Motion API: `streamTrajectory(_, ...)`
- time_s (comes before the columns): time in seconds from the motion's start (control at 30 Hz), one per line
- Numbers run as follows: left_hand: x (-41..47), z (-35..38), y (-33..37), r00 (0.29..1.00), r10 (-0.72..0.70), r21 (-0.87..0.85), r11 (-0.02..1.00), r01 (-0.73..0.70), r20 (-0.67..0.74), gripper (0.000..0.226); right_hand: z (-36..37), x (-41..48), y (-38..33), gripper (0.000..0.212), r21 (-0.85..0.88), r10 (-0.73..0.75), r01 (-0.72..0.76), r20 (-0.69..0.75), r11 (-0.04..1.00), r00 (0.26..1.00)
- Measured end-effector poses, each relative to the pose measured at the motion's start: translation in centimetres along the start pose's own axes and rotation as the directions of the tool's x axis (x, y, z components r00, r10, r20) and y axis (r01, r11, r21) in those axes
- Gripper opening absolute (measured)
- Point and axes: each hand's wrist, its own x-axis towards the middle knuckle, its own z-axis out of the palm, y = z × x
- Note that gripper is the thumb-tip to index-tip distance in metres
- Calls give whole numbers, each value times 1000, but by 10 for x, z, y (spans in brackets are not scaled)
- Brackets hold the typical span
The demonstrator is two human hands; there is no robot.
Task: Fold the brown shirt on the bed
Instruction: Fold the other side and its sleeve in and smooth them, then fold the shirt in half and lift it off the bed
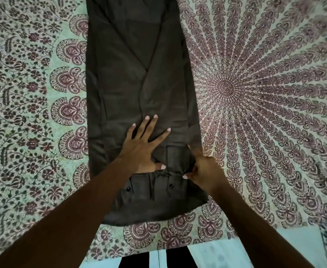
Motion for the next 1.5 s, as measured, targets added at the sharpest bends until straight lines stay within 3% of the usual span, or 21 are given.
streamTrajectory(0.13,-25,-6,2,993,28,-40,999,-33,-119,98,-2,-5,-1,79,-131,-163,153,-69,980,984)
streamTrajectory(0.23,-67,-1,-4,973,-6,-122,992,-23,-233,62,-2,-16,13,84,-388,-377,373,70,842,924)
streamTrajectory(0.37,-132,13,-49,995,-24,-47,999,19,-92,100,-23,-15,40,101,-522,-363,438,246,732,899)
streamTrajectory(0.43,-161,20,-77,999,-47,2,999,47,-20,103,-35,-13,52,107,-547,-337,476,340,688,878)
streamTrajectory(0.53,-182,25,-101,997,-56,1,998,56,56,107,-48,-3,66,119,-591,-464,576,350,564,814)
streamTrajectory(0.7,-170,21,-105,999,21,29,999,-22,33,103,-45,13,63,97,-618,-560,648,372,445,740)
streamTrajectory(0.8,-161,23,-101,994,110,89,990,-109,-8,79,-37,17,59,84,-628,-633,674,349,390,691)
streamTrajectory(1.0,-152,24,-86,967,186,155,975,-159,-175,47,-1,13,50,43,-598,-775,685,162,415,611)
streamTrajectory(1.1,-150,22,-80,972,100,-1,995,-103,-214,33,7,12,35,31,-495,-733,657,58,569,678)
streamTrajectory(1.2,-140,14,-83,974,-18,-251,967,-40,-227,29,5,11,19,24,-254,-620,585,-84,770,780)
streamTrajectory(1.27,-128,4,-89,966,-74,-510,858,-65,-248,30,-7,13,7,25,-50,-522,521,-162,852,838)
streamTrajectory(1.3,-120,-4,-93,962,-108,-668,738,-91,-250,27,-16,16,-1,27,65,-479,497,-187,865,858)
streamTrajectory(1.37,-104,-27,-97,949,-253,-913,400,-74,-187,25,-35,24,-14,31,294,-406,455,-213,841,889)
streamTrajectory(1.4,-93,-41,-98,930,-339,-963,262,-56,-146,25,-46,30,-22,34,404,-346,410,-225,818,911)
streamTrajectory(1.43,-82,-53,-99,898,-426,-982,187,-35,-113,26,-56,40,-28,34,512,-264,343,-224,788,938)
streamTrajectory(1.5,-58,-66,-110,821,-570,-993,112,44,-28,36,-71,72,-39,20,619,-143,239,-202,748,969)
